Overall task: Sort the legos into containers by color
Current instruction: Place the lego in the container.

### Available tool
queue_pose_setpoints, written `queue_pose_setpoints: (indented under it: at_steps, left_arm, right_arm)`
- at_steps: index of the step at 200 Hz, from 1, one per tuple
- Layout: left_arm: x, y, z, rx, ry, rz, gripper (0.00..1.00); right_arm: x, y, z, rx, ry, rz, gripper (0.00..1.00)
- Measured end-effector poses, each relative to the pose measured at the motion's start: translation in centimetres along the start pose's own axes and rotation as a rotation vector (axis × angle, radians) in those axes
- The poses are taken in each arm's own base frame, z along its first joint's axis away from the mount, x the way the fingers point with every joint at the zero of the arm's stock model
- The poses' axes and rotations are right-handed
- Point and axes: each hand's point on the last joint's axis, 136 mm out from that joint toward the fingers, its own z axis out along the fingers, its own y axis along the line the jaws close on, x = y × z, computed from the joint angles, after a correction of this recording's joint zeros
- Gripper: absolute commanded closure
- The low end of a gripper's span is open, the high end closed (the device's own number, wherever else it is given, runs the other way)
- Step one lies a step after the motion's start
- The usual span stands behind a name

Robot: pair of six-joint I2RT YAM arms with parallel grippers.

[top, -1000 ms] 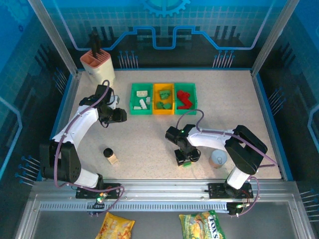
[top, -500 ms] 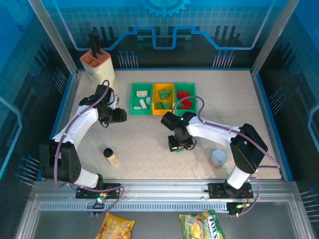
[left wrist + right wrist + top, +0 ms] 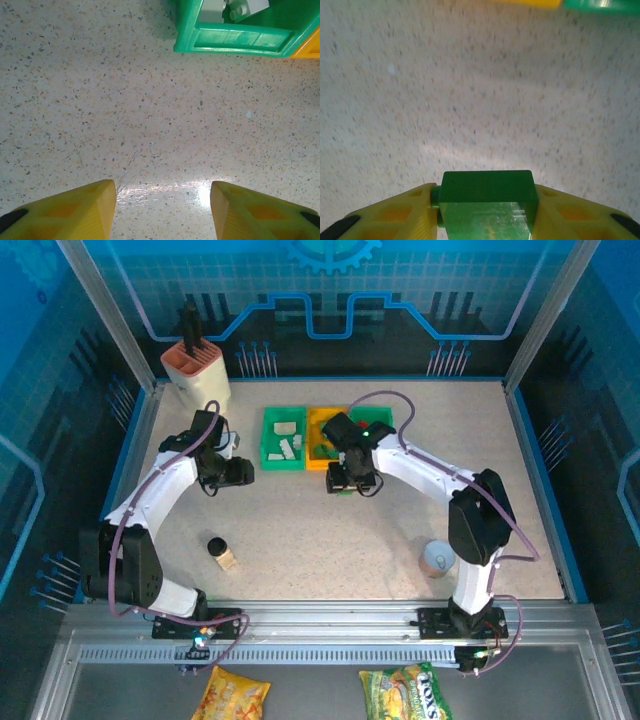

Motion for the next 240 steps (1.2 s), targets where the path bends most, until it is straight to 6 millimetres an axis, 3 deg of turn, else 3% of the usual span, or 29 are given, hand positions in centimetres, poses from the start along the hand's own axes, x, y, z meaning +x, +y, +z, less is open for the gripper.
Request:
queue_pose_setpoints:
  at_steps: [59, 135, 174, 222, 240]
  left_arm:
    - [0.0, 0.1, 0.0, -0.001, -0.001, -0.003, 0.46]
    - [0.0, 0.2, 0.1, -0.003, 0.002, -0.005, 0.46]
    - [0.0, 0.2, 0.1, -0.003, 0.002, -0.005, 0.46]
    - [0.0, 0.2, 0.1, -0.003, 0.002, -0.005, 0.46]
    - [0.0, 0.2, 0.1, -0.003, 0.002, -0.005, 0.46]
  right_arm:
    - [-7.5, 0.3, 0.1, -0.024, -0.117, 0.026, 0.54]
    - [-15.3, 1.4, 1.9, -0.003, -0.239, -0.053, 0.53]
    - [-17.4, 1.0, 3.3, 0.026, -0.267, -0.075, 0.53]
    - [-17.7, 0.3, 6.1, 0.048, -0.238, -0.08, 0.52]
    - [-18.0, 0.3, 6.0, 0.042, -0.245, -0.082, 0.51]
